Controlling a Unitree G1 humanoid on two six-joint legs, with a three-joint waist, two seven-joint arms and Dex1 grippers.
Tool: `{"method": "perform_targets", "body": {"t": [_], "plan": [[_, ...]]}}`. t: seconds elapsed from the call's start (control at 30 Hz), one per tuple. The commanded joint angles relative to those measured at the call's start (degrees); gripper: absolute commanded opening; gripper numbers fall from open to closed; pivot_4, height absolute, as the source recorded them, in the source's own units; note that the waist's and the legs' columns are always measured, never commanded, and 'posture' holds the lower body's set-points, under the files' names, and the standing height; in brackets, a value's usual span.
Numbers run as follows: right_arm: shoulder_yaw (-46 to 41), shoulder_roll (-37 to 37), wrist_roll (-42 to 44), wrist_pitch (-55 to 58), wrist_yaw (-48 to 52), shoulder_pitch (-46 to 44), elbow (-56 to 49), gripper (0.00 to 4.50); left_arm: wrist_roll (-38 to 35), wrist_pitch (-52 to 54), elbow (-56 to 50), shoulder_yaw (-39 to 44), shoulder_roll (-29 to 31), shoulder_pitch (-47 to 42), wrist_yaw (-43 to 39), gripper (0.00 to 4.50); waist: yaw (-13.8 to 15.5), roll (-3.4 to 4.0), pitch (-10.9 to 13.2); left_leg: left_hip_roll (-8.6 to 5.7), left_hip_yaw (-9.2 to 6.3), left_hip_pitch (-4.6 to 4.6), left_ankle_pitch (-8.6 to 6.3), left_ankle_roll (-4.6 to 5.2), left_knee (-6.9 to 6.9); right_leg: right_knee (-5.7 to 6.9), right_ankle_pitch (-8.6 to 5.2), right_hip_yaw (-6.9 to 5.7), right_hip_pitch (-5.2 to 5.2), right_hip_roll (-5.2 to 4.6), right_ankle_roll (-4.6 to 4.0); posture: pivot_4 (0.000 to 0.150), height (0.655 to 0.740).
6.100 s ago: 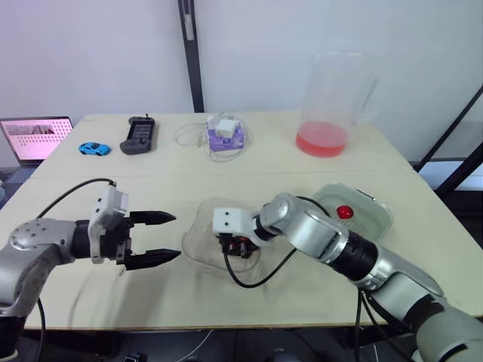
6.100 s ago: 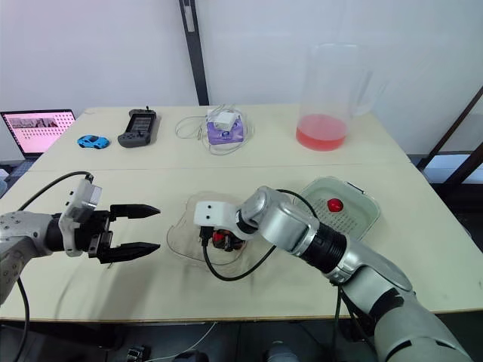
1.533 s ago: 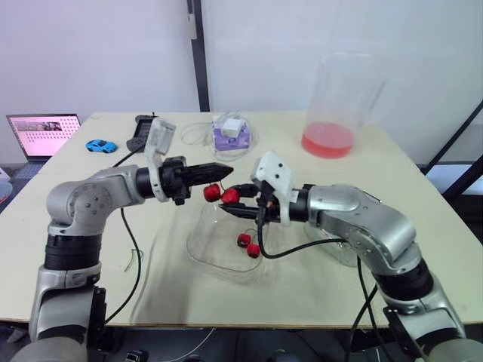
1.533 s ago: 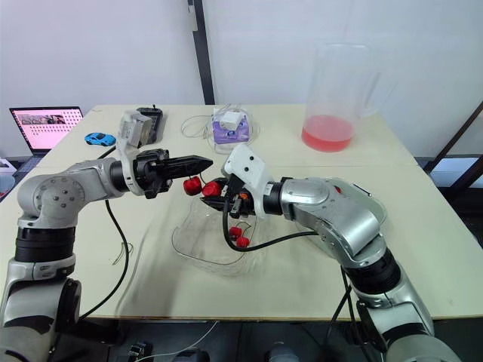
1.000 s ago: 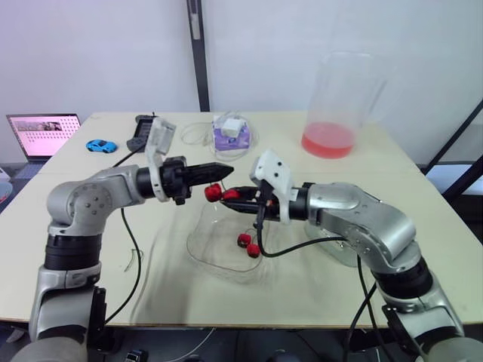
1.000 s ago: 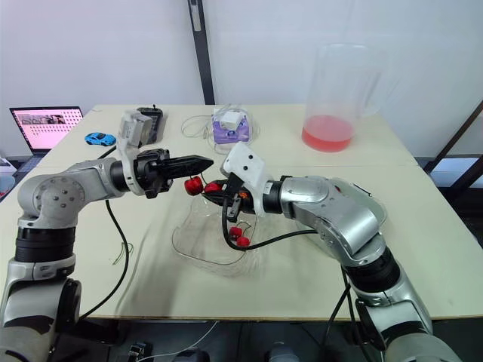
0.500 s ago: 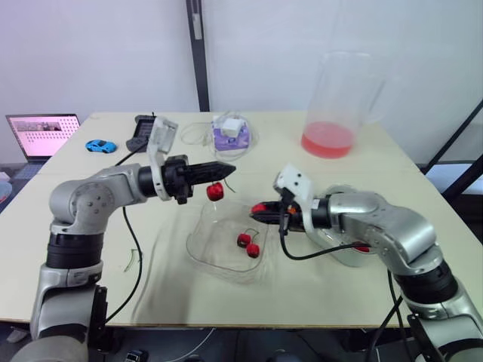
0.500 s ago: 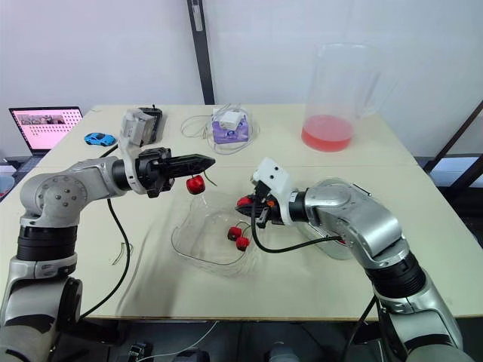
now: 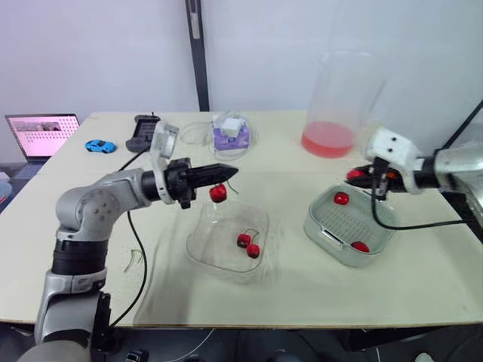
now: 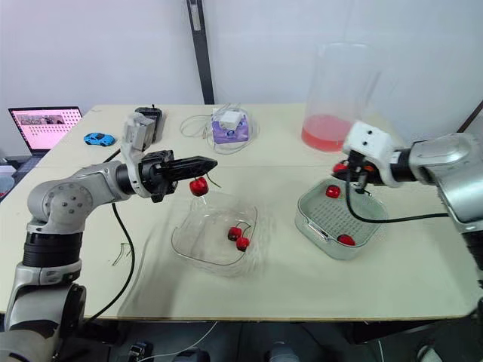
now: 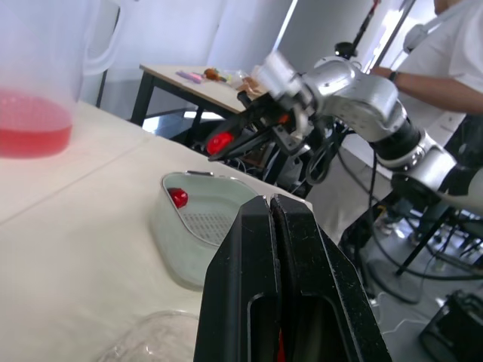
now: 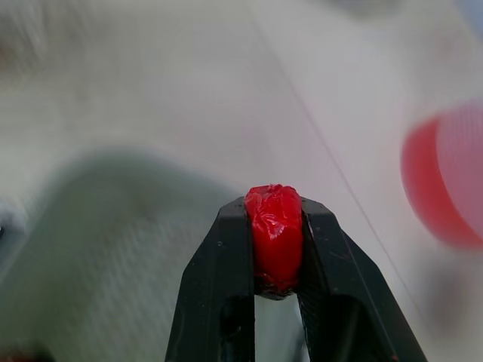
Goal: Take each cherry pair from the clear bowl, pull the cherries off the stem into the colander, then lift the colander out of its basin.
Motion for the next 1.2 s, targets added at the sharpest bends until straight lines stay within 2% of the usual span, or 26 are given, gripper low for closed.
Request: {"method": "perform_targets", "body": {"t": [0.03,0.23,0.33,0.53,0.73,0.87,1.0,1.13,1.2], "plan": [[0.45,-1.46,-3.63,-6.33,4.56,0.76,3.38,0.64,0.25,-1.22,-2.51,-0.38,0.64,0.78,-0.61,0.00,0.06,0.00,0.00,0.00,0.01,0.00,0.00,-0.01,0.00,0.00,0.00,0.01,0.00,0.00,0.00,0.150,0.7332],[0.04,-0.85,-4.91,-6.88,8.40,4.33,2.71,0.64,0.08,-1.32,-4.19,-0.37,1.10,2.38,-0.01,0.00,0.22,0.03,0.02,0.00,0.00,-0.01,0.03,-0.06,0.03,0.02,0.00,0.01,0.00,-0.02,0.00,0.150,0.7332],[-0.48,-0.87,-5.53,-6.31,8.78,4.02,2.81,1.60,-0.06,-1.25,-4.40,-0.41,1.25,2.52,0.14,0.00,0.22,0.03,0.02,-0.01,0.00,-0.01,0.03,-0.06,0.04,0.02,0.00,0.01,0.00,-0.03,0.00,0.150,0.7332],[-1.89,-2.67,-5.51,-2.94,11.83,1.21,-0.32,4.46,-0.71,-0.09,-4.01,-0.25,1.16,1.91,0.88,0.00,0.19,0.04,0.03,-0.01,0.00,-0.01,0.04,-0.06,0.04,0.03,0.00,0.01,0.01,-0.02,0.00,0.150,0.7332],[-2.41,-3.55,-4.99,2.34,13.98,-3.49,-5.46,4.46,-0.68,-0.19,-3.59,-0.24,0.51,1.46,1.06,0.00,0.24,0.08,0.05,-0.01,0.00,-0.01,0.04,-0.07,0.04,0.04,0.00,0.00,0.01,-0.02,0.00,0.150,0.7332],[-6.20,-0.73,1.07,11.16,13.55,-4.51,-9.49,4.46,-1.04,-0.52,-3.54,-0.05,-0.23,1.32,1.28,0.00,0.30,0.08,0.05,-0.01,-0.01,-0.02,0.04,-0.07,0.04,0.03,0.00,0.00,0.01,-0.03,0.00,0.150,0.7332],[-12.58,8.81,15.80,28.38,9.05,-4.26,-20.01,4.46,-1.05,-1.41,-3.72,0.32,-2.54,1.09,3.45,0.00,0.15,0.08,0.05,0.00,-0.02,0.00,0.04,-0.07,0.06,0.09,0.00,0.01,0.02,0.00,0.00,0.150,0.7332],[-14.06,19.97,23.26,37.71,-0.38,-2.99,-27.75,4.46,-1.44,-1.73,-4.19,0.33,-3.64,0.65,3.67,0.00,0.31,0.05,0.03,0.01,-0.08,-0.02,0.04,-0.07,0.07,0.13,0.00,-0.02,0.01,0.01,0.00,0.150,0.7332],[-14.63,29.33,26.62,40.42,-7.52,-2.22,-30.95,4.46,-1.33,-2.03,-3.97,-0.08,-3.96,0.21,3.48,0.00,0.32,0.03,0.02,0.00,-0.08,-0.02,0.04,-0.07,0.08,0.13,0.00,-0.04,0.03,-0.01,0.00,0.150,0.7332]]}}
